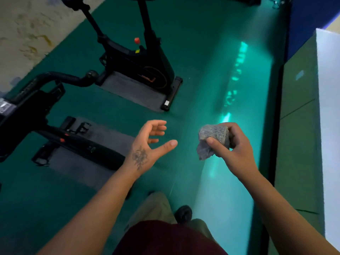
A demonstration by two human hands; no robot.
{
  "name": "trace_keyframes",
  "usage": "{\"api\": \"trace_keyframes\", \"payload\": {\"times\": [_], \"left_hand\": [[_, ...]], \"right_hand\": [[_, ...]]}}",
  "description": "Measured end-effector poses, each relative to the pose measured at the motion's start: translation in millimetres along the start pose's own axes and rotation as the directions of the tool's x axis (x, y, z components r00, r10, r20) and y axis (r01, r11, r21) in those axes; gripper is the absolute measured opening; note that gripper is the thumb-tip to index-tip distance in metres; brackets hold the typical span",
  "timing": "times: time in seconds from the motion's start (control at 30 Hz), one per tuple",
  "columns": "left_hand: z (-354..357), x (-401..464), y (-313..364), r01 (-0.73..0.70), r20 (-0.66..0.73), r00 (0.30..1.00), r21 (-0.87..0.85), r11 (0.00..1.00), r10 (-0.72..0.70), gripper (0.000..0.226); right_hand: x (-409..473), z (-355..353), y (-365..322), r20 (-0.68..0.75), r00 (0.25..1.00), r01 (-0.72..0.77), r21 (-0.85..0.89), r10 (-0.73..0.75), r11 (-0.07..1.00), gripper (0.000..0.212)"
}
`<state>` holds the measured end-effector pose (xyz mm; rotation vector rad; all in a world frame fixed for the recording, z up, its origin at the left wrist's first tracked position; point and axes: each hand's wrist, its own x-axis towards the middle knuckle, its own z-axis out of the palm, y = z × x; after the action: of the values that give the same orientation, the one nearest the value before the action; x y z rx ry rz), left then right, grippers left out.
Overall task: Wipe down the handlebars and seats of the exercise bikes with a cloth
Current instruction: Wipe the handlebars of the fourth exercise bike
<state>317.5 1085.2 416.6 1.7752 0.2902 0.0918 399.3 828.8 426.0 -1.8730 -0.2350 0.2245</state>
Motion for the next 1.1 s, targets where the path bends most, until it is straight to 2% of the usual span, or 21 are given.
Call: {"api": "trace_keyframes", "payload": {"times": [0.3,0.57,0.77,0.97,1.1], "left_hand": [[-22,52,-13,0.045,-0.189,0.98,-0.056,0.997,-0.054,0.068],[-56,115,-26,0.056,-0.282,0.956,-0.099,0.994,-0.082,0.069],[-79,140,-20,0.067,-0.363,0.926,-0.107,0.992,-0.102,0.067],[-87,169,-19,0.115,-0.478,0.866,-0.103,0.988,-0.15,0.065],[-83,198,-20,0.147,-0.567,0.803,-0.106,0.983,-0.182,0.062]], "right_hand": [[103,42,-10,0.246,0.966,0.076,0.035,-0.082,0.996,0.042],[194,94,-30,0.365,0.92,0.135,0.042,-0.141,0.99,0.032],[243,123,-46,0.443,0.879,0.165,0.058,-0.173,0.985,0.037],[304,149,-55,0.561,0.802,0.189,0.09,-0.207,0.978,0.04],[356,164,-51,0.654,0.721,0.208,0.108,-0.227,0.972,0.037]]}}
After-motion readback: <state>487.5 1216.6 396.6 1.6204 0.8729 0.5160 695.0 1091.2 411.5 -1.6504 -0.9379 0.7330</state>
